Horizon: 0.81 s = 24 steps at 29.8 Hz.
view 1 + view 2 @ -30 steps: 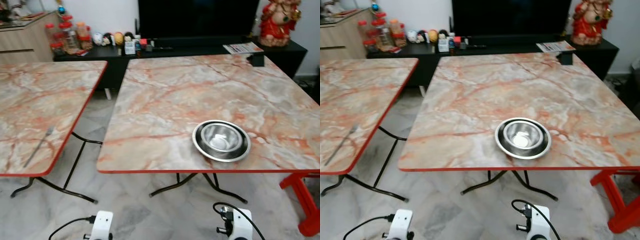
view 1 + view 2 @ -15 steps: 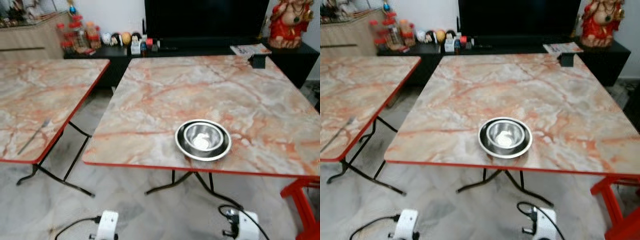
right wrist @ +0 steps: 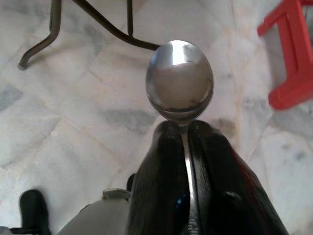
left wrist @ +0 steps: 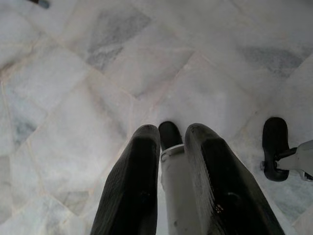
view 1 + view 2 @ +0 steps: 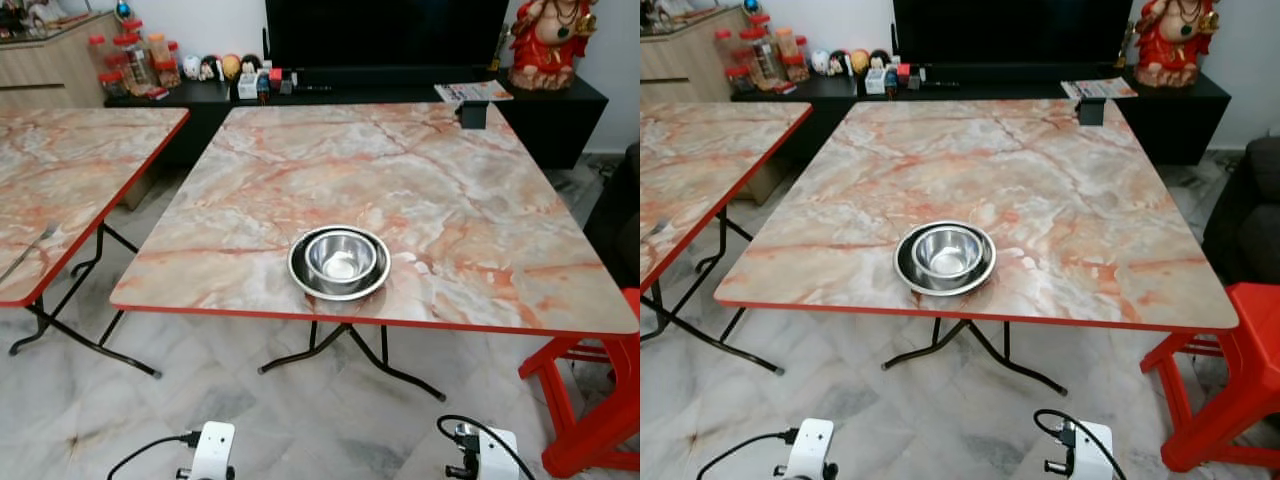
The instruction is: Setting the table
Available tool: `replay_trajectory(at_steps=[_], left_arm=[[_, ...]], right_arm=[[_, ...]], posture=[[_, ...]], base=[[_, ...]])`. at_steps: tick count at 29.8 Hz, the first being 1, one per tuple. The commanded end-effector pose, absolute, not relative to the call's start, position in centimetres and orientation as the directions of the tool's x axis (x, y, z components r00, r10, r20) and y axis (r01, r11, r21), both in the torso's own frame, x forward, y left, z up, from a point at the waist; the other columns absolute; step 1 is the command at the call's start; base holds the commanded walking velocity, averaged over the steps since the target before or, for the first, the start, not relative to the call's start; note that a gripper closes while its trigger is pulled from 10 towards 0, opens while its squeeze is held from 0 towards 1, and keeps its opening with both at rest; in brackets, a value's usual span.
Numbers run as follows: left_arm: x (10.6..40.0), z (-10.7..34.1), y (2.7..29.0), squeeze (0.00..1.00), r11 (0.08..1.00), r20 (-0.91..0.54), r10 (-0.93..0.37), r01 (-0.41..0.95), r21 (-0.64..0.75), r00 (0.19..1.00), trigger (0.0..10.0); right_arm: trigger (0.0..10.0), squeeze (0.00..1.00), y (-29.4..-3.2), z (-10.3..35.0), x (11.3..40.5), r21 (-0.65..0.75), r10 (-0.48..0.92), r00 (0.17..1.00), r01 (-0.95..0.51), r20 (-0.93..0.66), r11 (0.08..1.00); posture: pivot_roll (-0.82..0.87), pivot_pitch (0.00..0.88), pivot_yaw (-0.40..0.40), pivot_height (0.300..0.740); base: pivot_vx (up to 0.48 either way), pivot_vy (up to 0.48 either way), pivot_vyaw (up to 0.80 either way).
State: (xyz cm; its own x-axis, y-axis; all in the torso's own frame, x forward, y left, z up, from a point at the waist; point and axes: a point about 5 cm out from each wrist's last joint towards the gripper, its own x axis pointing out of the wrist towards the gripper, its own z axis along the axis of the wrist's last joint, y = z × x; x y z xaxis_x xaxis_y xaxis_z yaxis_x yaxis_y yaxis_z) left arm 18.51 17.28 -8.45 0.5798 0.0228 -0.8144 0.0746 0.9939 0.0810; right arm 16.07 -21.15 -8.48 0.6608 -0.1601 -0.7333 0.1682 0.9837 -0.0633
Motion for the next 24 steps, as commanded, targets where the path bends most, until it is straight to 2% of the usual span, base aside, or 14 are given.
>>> replay_trajectory(at_steps=[1,6,10,12,13,14,15,19,23,24], left_arm=[[18.3,-8.5,18.1,0.00,0.994,-0.817,0.045,0.060,0.096,0.574,10.0],[17.9,-8.6,18.3,0.00,0.991,-0.824,0.041,0.085,0.107,0.565,10.0],[17.9,-8.6,18.5,0.00,0.989,-0.826,0.039,0.097,0.112,0.563,10.0],[17.9,-8.6,18.6,0.00,0.989,-0.826,0.039,0.098,0.113,0.562,10.0],[18.0,-8.6,18.6,0.00,0.988,-0.825,0.039,0.100,0.114,0.564,10.0],[18.0,-8.6,18.6,0.00,0.988,-0.825,0.039,0.100,0.114,0.564,10.0],[18.1,-8.5,18.6,0.00,0.988,-0.823,0.038,0.100,0.114,0.566,10.0],[18.1,-8.5,18.6,0.00,0.988,-0.822,0.037,0.101,0.114,0.568,10.0],[18.2,-8.5,18.5,0.00,0.988,-0.822,0.034,0.104,0.113,0.568,10.0],[18.2,-8.5,18.5,0.00,0.988,-0.822,0.034,0.104,0.113,0.568,10.0]], right_arm=[[10.0,0.00,-20.3,-8.1,16.7,-0.075,-0.130,0.710,0.109,-0.692,0.991],[10.0,0.00,-21.0,-7.3,16.7,-0.174,-0.144,0.788,0.047,-0.599,0.984],[10.0,0.00,-21.0,-5.9,17.3,-0.244,-0.102,0.876,-0.019,-0.472,0.970],[10.0,0.00,-21.0,-5.6,17.4,-0.256,-0.096,0.888,-0.024,-0.449,0.966],[10.0,0.00,-21.1,-4.8,17.6,-0.285,-0.085,0.919,-0.031,-0.385,0.958],[10.0,0.00,-21.1,-4.8,17.6,-0.285,-0.085,0.919,-0.031,-0.385,0.958],[10.0,0.00,-21.1,-3.8,17.7,-0.311,-0.075,0.949,-0.025,-0.305,0.950],[10.0,0.00,-21.1,-3.1,17.7,-0.334,-0.069,0.965,-0.021,-0.253,0.942],[10.0,0.00,-19.7,0.0,19.1,-0.351,-0.018,0.997,-0.008,-0.069,0.936],[10.0,0.00,-19.7,0.0,19.1,-0.351,-0.018,0.997,-0.008,-0.069,0.936]], posture=[[-0.11,0.000,0.016,0.740],[-0.12,0.000,0.028,0.740],[-0.14,0.000,0.034,0.740],[-0.14,0.000,0.034,0.740],[-0.14,0.000,0.034,0.740],[-0.14,0.000,0.034,0.740],[-0.14,0.000,0.033,0.740],[-0.14,0.000,0.035,0.740],[-0.15,0.000,0.039,0.740],[-0.15,0.000,0.039,0.740]], base=[[0.000,0.000,0.00],[0.000,0.000,0.00],[0.000,0.000,0.00],[0.000,0.000,0.00],[0.000,0.000,0.00],[0.000,0.000,0.00],[0.000,0.000,0.00],[0.000,0.000,0.00],[0.000,0.000,0.00],[0.000,0.000,0.00]])
